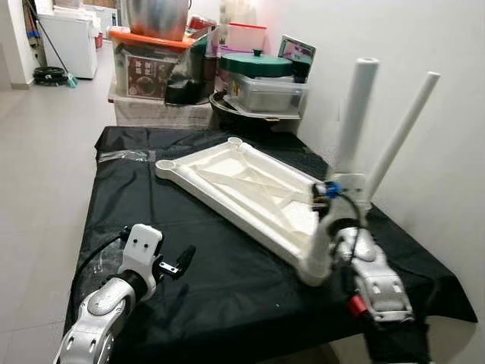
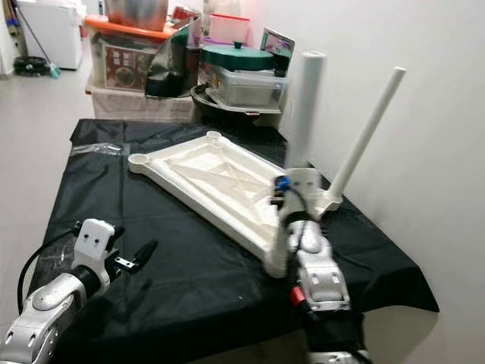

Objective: Building children table

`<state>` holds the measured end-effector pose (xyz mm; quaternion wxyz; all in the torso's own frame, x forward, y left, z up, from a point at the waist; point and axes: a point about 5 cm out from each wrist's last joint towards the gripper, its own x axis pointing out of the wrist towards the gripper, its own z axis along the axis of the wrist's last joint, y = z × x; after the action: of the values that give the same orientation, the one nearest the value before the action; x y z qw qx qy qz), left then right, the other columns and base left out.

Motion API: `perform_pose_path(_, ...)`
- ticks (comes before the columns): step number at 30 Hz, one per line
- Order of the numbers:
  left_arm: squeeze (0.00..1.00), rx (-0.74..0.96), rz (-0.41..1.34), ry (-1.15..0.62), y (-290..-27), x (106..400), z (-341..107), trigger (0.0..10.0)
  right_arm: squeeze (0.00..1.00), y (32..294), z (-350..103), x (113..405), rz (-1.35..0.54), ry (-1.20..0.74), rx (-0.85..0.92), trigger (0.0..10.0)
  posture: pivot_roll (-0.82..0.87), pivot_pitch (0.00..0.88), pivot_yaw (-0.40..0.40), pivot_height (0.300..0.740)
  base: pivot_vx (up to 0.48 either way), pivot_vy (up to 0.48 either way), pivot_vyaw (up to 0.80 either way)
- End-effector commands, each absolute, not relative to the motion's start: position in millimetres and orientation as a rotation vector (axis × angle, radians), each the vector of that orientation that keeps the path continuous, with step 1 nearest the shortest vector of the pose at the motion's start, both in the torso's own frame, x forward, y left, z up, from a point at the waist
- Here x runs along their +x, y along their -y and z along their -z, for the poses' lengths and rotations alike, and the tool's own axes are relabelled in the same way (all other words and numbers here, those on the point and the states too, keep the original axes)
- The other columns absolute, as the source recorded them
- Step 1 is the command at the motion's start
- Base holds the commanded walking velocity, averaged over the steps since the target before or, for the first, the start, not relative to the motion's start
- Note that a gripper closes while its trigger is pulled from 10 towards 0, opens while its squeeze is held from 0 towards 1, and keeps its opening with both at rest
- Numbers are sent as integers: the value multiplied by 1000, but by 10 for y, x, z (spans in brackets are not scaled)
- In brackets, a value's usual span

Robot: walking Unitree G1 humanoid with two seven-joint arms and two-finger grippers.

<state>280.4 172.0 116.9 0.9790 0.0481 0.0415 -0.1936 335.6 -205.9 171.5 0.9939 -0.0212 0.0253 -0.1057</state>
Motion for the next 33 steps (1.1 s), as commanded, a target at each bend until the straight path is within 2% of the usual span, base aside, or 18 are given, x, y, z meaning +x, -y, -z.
perform_pose_path(1,0,98,398,-92,-1689,2815,-1139,10000,0,2242,-1376,3278,301,-215,-23,0,72,0,-127,740,0,0,0)
perform_pose_path(3,0,97,398,-92,-1687,2815,-1136,10000,0,2265,-1383,3283,314,-211,6,0,72,0,-127,740,0,0,0)
perform_pose_path(4,0,97,401,-95,-1671,2816,-1126,10000,0,2237,-1366,3282,339,-190,171,0,71,0,-123,740,0,0,0)
perform_pose_path(6,0,98,402,-96,-1666,2817,-1122,10000,0,2207,-1343,3273,351,-182,240,0,71,0,-123,740,0,0,0)
perform_pose_path(16,0,105,395,-98,-1701,2825,-1131,10000,0,2067,-1184,3191,361,-224,249,0,76,0,-120,740,0,0,0)
perform_pose_path(20,0,106,395,-95,-1691,2835,-1135,10000,0,1962,-1183,3224,295,-228,149,0,75,0,-119,740,0,0,0)
perform_pose_path(33,0,108,400,-101,-1674,2836,-1112,10000,0,2017,-1328,3448,158,-240,126,0,78,0,-129,740,0,0,0)
